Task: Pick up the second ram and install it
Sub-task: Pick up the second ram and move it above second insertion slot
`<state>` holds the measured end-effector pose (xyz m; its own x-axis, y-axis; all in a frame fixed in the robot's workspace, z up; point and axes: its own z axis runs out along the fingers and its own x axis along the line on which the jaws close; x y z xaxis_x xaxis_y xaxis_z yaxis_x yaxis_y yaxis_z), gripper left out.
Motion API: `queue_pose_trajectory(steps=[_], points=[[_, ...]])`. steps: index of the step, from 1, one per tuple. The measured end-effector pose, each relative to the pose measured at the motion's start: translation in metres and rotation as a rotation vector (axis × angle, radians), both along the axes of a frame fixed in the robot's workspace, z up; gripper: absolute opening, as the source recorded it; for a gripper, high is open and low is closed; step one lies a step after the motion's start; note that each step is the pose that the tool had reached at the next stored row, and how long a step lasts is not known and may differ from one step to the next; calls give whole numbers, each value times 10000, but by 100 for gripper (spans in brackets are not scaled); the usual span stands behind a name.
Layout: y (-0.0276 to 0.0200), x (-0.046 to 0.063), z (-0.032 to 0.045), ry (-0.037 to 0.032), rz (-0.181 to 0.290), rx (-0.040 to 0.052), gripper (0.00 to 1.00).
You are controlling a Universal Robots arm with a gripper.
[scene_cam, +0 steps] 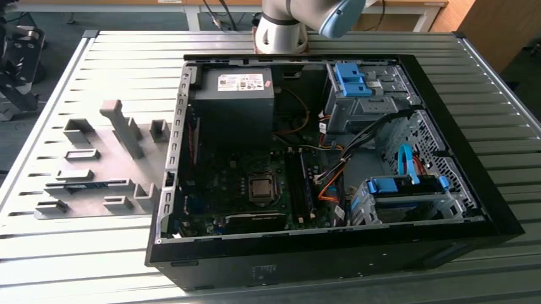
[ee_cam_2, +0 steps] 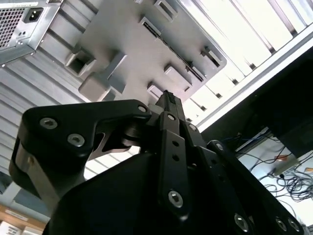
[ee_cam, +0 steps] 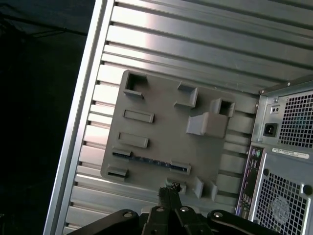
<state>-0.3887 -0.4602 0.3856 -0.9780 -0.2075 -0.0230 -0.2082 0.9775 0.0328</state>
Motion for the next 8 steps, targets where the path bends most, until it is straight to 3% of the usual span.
queue_pose_trajectory(steps=[8], points=[[0, 0, -23, 0, 702, -122, 11]])
